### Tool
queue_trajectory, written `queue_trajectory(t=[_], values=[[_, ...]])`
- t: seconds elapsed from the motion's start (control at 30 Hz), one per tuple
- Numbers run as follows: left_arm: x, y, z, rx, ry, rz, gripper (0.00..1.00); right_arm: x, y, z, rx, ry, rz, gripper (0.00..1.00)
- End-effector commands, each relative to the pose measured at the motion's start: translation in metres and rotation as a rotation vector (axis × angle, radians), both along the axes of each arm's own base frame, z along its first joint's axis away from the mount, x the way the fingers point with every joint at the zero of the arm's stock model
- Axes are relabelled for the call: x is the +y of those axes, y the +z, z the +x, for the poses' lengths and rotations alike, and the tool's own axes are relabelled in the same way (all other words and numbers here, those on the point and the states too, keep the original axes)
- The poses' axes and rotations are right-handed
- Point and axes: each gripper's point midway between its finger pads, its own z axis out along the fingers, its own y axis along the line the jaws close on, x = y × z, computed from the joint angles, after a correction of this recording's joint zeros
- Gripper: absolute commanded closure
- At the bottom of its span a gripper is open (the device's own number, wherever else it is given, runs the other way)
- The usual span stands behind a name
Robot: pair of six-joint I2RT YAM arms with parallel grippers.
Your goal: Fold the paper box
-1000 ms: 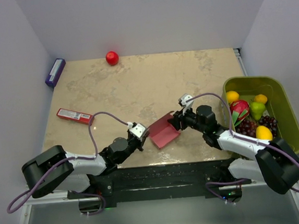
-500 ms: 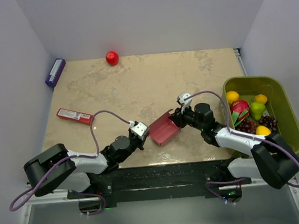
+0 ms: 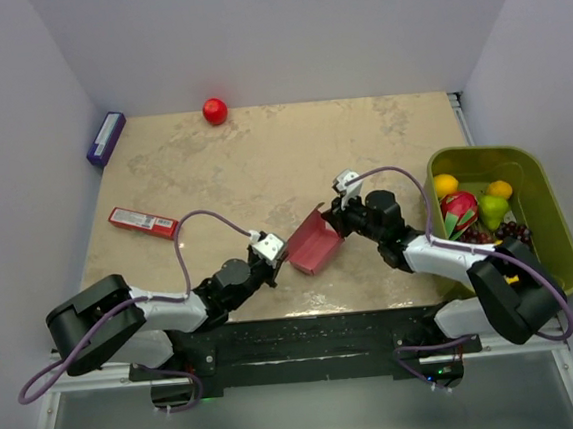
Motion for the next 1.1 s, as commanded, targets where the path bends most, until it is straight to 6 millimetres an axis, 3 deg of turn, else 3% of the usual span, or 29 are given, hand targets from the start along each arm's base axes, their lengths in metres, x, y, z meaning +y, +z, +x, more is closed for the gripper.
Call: queue_trajectory(t=[0.0,0.3,0.33,0.47,0.63,0.8,1.07], values=[[-0.010,0.014,0.005,-0.039,-0.025,0.001,1.00,0.012,0.023,0.007,-0.065,0.032,0.031,1.00],[-0.002,0.021,0.037,-0.033,0.168,0.049,1.00,0.020,0.036,-0.015,-0.084,0.041,0.109,1.00],[-0.007,0.030,0.043,-0.041,0.182,0.035,1.00,0.027,0.036,-0.023,-0.087,0.054,0.107,1.00],[-0.015,0.030,0.058,-0.035,0.238,0.048,1.00,0.034,0.031,-0.038,-0.088,0.037,0.122,1.00],[-0.030,0.036,0.074,-0.052,0.265,0.060,1.00,0.043,0.016,-0.045,-0.047,0.053,0.130,1.00],[-0.039,0.027,0.078,-0.033,0.270,0.050,1.00,0.048,0.009,-0.049,-0.019,0.062,0.154,1.00],[-0.033,0.009,0.075,0.016,0.310,0.015,1.00,0.046,0.001,-0.053,0.002,0.042,0.163,1.00]])
